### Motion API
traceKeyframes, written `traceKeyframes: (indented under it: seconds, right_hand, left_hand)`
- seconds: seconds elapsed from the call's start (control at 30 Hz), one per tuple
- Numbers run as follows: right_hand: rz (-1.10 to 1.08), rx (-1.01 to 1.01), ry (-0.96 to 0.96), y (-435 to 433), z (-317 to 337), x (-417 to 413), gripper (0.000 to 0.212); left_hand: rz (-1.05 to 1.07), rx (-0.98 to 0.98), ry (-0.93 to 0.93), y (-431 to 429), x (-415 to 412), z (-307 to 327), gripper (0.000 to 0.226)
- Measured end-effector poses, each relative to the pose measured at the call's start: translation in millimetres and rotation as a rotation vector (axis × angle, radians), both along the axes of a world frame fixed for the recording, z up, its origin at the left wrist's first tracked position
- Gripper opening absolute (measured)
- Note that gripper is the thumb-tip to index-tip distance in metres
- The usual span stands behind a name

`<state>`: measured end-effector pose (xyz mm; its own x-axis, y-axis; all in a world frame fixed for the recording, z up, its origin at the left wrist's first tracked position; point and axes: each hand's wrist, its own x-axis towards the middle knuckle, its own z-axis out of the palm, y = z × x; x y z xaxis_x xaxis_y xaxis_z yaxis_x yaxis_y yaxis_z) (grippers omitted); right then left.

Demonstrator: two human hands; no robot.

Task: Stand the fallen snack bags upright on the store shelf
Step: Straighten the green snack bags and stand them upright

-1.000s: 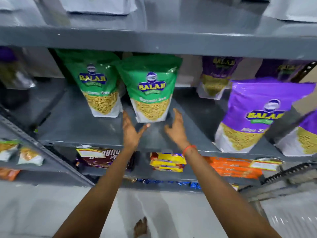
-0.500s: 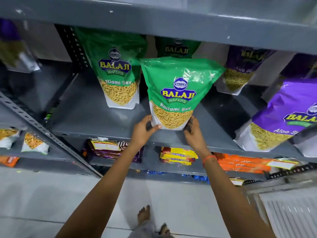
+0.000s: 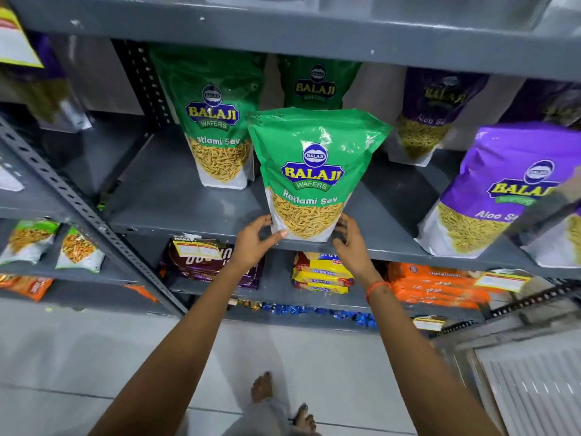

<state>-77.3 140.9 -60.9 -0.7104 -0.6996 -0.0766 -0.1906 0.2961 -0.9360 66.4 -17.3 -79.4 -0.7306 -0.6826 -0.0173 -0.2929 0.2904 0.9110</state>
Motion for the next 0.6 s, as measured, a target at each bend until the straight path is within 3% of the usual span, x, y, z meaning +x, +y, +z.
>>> traceKeyframes:
  seconds: [0.07, 0.2, 0.37, 0.47, 0.6]
  right_hand:
    - [-0.063, -0.027, 0.031, -2, 1, 7, 0.051]
    - [-0.368, -0.176, 0.388, -2, 1, 42, 0.043]
    - [-0.083, -0.251, 0.635, -42, 4, 93, 0.033]
    - [0.086, -0.251, 0.61, -83, 12, 106, 0.04]
    - [0.086, -0.087, 0.529, -149, 11, 109, 0.053]
  left_hand:
    - [-0.007, 0.044, 0.001, -1, 1, 2, 0.048]
    - [-0.012, 0.094, 0.103, -8, 5, 10, 0.056]
    - [0.154, -0.031, 0.181, -19, 15, 17, 0.057]
    - [0.3, -0.131, 0.237, -39, 23, 19, 0.064]
    - [0.462, -0.158, 0.24, -97, 32, 17, 0.091]
